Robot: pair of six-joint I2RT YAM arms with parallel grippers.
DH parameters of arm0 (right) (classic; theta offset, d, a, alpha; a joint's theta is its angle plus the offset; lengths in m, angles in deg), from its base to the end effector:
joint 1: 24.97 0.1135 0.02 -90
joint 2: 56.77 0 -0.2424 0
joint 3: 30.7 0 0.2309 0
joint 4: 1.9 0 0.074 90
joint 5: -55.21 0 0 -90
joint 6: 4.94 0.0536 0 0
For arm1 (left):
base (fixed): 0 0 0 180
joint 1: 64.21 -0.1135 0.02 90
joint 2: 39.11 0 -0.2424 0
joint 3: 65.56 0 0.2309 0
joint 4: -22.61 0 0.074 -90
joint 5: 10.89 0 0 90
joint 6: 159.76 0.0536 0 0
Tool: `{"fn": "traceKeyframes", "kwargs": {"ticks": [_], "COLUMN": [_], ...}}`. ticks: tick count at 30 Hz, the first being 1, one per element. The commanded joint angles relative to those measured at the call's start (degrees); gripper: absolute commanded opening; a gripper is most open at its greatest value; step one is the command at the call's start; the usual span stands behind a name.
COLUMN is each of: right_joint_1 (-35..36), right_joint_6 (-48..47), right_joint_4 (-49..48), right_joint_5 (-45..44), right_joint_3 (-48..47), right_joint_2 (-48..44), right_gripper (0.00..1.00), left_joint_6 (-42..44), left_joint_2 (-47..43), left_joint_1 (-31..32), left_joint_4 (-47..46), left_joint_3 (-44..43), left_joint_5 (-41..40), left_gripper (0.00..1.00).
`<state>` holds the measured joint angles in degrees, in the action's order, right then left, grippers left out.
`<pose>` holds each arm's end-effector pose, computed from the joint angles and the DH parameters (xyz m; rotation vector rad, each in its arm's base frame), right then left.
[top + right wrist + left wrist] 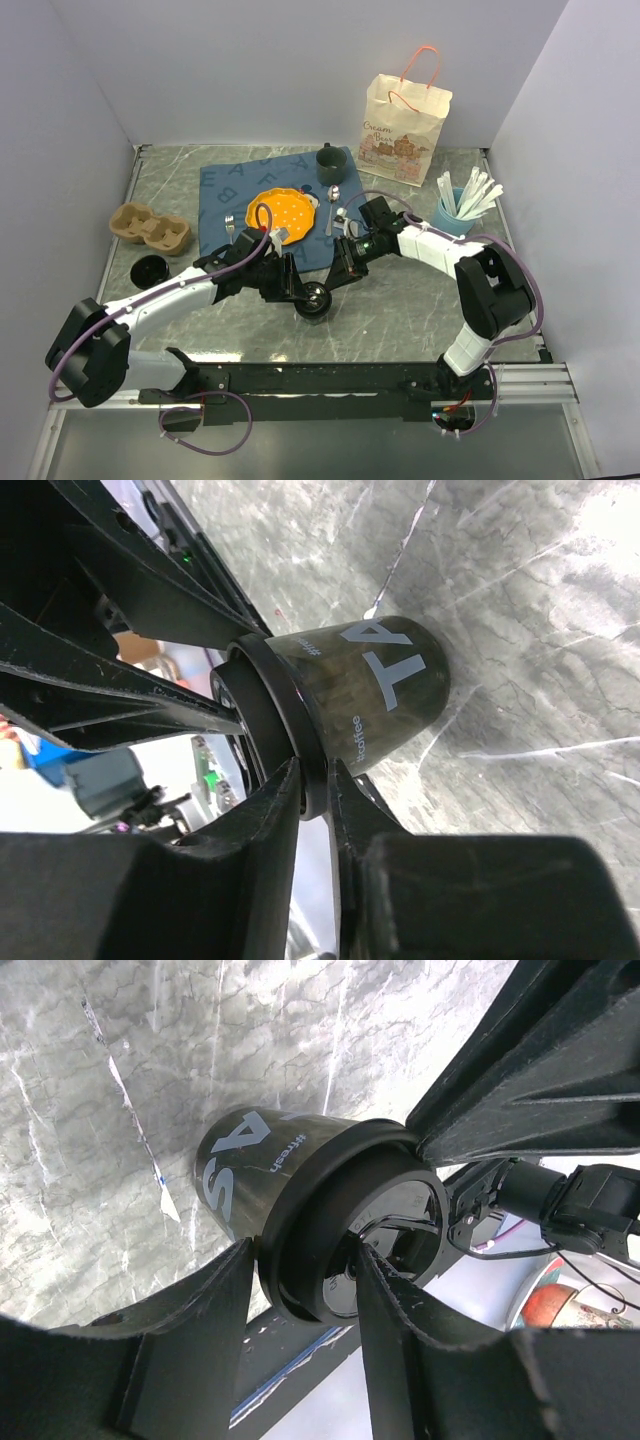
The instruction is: Pack the takeout coffee
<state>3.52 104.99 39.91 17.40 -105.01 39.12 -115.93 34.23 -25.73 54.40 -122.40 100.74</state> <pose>0.2500 0.1839 0.1742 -0.5178 2.6921 1.4806 0.1868 -0.1737 0.1877 0.0147 2.6582 -1.0545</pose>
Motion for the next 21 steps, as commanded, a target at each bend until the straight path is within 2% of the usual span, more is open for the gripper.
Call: {"fn": "traceKeyframes", "kwargs": {"ticks": [1,11,16,21], "right_joint_1": [0.3,0.3,0.3,-0.1], "right_joint_6": [1.1,2.6,1.5,2.0], "right_joint_4": [-2.7,-2.8,1.5,4.6], "right_joint_5": [-5.3,-9.5,-9.7,-7.8], "right_joint_3": [4.7,8.3,2.7,-1.8], "right_joint_2": [1.0,2.7,0.3,-2.3], "right_gripper": [0.22,0.22,0.26,0.35], "left_joint_6": [1.6,0.6,0.6,0.7], "left_joint_2": [3.4,5.5,5.7,5.6], "left_joint_1": [0.0,-0.1,-0.1,-0.1], "left_joint_4": [6.6,5.7,5.6,5.5], "left_joint_3": [3.9,5.5,5.6,5.7], "left_joint_5": [-6.9,-6.8,-6.8,-6.7], "left_gripper": [0.48,0.46,0.46,0.46]}}
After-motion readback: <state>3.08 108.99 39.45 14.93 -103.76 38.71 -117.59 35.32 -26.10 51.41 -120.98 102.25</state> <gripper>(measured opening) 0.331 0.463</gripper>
